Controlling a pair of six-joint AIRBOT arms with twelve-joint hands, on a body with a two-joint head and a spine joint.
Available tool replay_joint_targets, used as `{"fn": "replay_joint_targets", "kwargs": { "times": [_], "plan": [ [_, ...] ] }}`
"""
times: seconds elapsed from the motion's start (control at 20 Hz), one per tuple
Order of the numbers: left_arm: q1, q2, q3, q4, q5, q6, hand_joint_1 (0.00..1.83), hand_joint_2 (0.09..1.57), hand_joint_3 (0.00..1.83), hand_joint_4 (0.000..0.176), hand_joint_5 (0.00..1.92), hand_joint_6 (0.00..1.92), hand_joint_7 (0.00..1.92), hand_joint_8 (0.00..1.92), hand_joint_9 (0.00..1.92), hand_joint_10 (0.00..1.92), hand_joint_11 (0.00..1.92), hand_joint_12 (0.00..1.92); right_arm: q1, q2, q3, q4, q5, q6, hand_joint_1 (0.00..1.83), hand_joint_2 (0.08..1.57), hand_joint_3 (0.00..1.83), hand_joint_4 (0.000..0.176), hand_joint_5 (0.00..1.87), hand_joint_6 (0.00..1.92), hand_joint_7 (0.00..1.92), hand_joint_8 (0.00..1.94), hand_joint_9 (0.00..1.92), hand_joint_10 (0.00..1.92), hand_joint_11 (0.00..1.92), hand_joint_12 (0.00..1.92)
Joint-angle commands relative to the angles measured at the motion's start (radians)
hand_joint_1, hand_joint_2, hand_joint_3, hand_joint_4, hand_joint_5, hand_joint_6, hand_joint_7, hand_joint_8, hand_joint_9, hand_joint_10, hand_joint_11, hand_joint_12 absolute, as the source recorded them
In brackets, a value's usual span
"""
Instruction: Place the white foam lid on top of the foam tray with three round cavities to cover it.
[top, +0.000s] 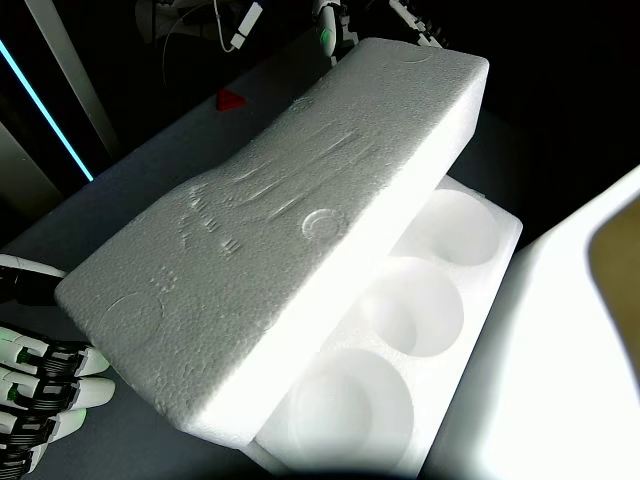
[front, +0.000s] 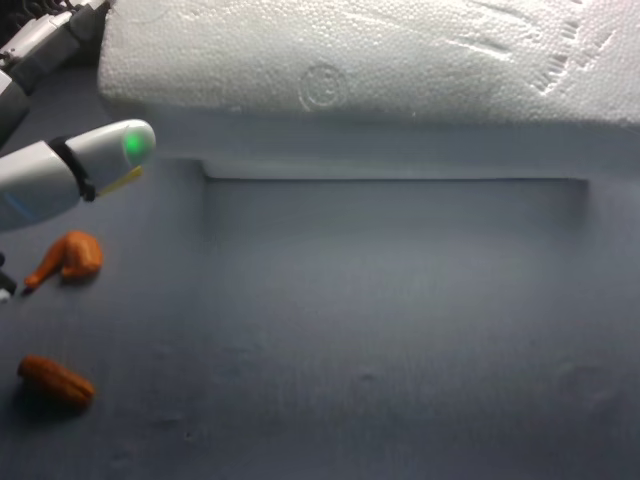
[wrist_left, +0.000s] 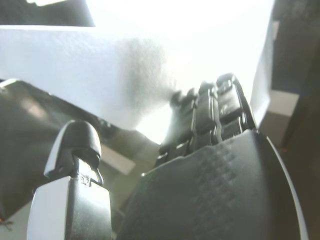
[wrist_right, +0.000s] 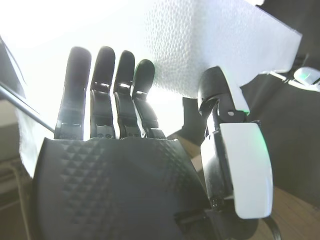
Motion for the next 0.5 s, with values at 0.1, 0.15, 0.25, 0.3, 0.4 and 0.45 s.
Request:
{"fn": "replay_joint_targets", "kwargs": {
  "times": [0.1, 0.15, 0.25, 0.3, 0.4, 0.45],
  "plan": [
    [-0.05, -0.028, 0.009, 0.163, -0.099, -0.007, 0.44, 1.21, 0.0, 0.0, 0.22, 0.01, 0.0, 0.0, 0.0, 0.0, 0.0, 0.0, 0.037, -0.003, 0.007, -0.109, 0.129, 0.018, 0.51, 1.24, 0.0, 0.0, 0.0, 1.51, 0.12, 1.3, 0.12, 1.6, 0.22, 1.92],
    [-0.066, -0.038, 0.02, 0.165, -0.088, -0.008, 0.51, 1.19, 0.0, 0.0, 0.24, 0.02, 0.0, 0.0, 0.0, 0.0, 0.0, 0.0, 0.05, -0.005, 0.014, -0.109, 0.121, 0.017, 0.53, 1.24, 0.0, 0.0, 0.0, 1.53, 0.08, 1.27, 0.07, 1.57, 0.15, 1.92],
    [-0.086, -0.056, 0.043, 0.162, -0.078, -0.008, 0.52, 1.19, 0.0, 0.0, 0.24, 0.02, 0.01, 0.0, 0.0, 0.0, 0.0, 0.0, 0.076, -0.01, 0.03, -0.109, 0.1, 0.01, 0.55, 1.24, 0.0, 0.0, 0.0, 1.63, 0.01, 1.29, 0.01, 1.58, 0.07, 1.92],
    [-0.095, -0.064, 0.054, 0.162, -0.067, -0.009, 0.5, 1.18, 0.0, 0.0, 0.24, 0.02, 0.02, 0.01, 0.01, 0.01, 0.0, 0.0, 0.094, -0.014, 0.04, -0.11, 0.085, 0.009, 0.54, 1.23, 0.0, 0.0, 0.0, 1.52, 0.0, 1.21, 0.0, 1.51, 0.01, 1.92],
    [-0.105, -0.077, 0.073, 0.151, -0.053, -0.012, 0.51, 1.18, 0.0, 0.0, 0.24, 0.02, 0.03, 0.01, 0.02, 0.01, 0.01, 0.0, 0.144, -0.027, 0.067, -0.112, 0.04, 0.003, 0.58, 1.23, 0.0, 0.0, 0.0, 1.44, 0.0, 1.32, 0.0, 1.64, 0.04, 1.92],
    [-0.105, -0.081, 0.079, 0.146, -0.048, -0.013, 0.56, 1.17, 0.0, 0.0, 0.25, 0.02, 0.04, 0.01, 0.04, 0.02, 0.03, 0.02, 0.163, -0.033, 0.078, -0.116, 0.016, 0.002, 0.58, 1.24, 0.0, 0.0, 0.0, 1.4, 0.0, 1.35, 0.0, 1.67, 0.1, 1.92]
  ]
}}
